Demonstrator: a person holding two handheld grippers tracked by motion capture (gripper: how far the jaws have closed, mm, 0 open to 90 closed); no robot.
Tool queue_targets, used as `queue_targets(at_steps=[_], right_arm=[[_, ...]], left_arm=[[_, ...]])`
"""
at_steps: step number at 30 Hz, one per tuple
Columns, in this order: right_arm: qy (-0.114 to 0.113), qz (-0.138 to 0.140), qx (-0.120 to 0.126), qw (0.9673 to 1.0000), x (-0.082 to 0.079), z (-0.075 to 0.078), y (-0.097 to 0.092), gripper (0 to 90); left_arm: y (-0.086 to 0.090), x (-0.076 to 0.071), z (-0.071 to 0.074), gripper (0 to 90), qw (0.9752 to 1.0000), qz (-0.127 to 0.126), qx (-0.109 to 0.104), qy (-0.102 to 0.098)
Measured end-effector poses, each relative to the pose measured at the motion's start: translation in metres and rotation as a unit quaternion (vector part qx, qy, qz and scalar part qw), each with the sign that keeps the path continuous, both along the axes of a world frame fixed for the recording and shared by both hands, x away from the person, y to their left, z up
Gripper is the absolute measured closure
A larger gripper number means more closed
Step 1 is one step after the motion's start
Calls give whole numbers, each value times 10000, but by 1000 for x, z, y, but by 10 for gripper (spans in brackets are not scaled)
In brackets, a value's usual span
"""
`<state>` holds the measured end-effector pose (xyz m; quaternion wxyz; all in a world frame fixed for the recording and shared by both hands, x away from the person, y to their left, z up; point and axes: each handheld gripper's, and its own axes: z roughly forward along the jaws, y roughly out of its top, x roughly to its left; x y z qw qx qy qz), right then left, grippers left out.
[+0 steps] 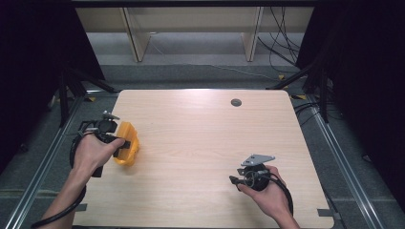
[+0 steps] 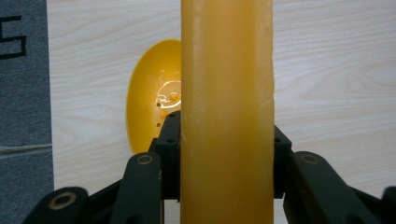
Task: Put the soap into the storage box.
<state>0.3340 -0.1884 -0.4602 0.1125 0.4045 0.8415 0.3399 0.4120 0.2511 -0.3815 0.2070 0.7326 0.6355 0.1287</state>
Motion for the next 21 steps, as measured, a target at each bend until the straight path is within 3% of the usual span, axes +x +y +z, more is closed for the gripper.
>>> queue_targets(at_steps=[8, 12, 13, 21], right_arm=[[-46, 43, -11, 10000, 0, -1, -1, 559], [-24, 26, -17, 10000, 0, -1, -1, 558], [71, -29, 17, 10000, -1, 0, 0, 558], [68, -23, 14, 10000, -1, 0, 0, 558]], left_arm=[[1, 6, -4, 606, 10000, 58, 64, -10], [3, 10, -6, 607, 9998, 175, 84, -31], [3, 11, -6, 606, 9997, 203, 95, -30], [4, 17, -13, 606, 9993, 314, 177, 11]])
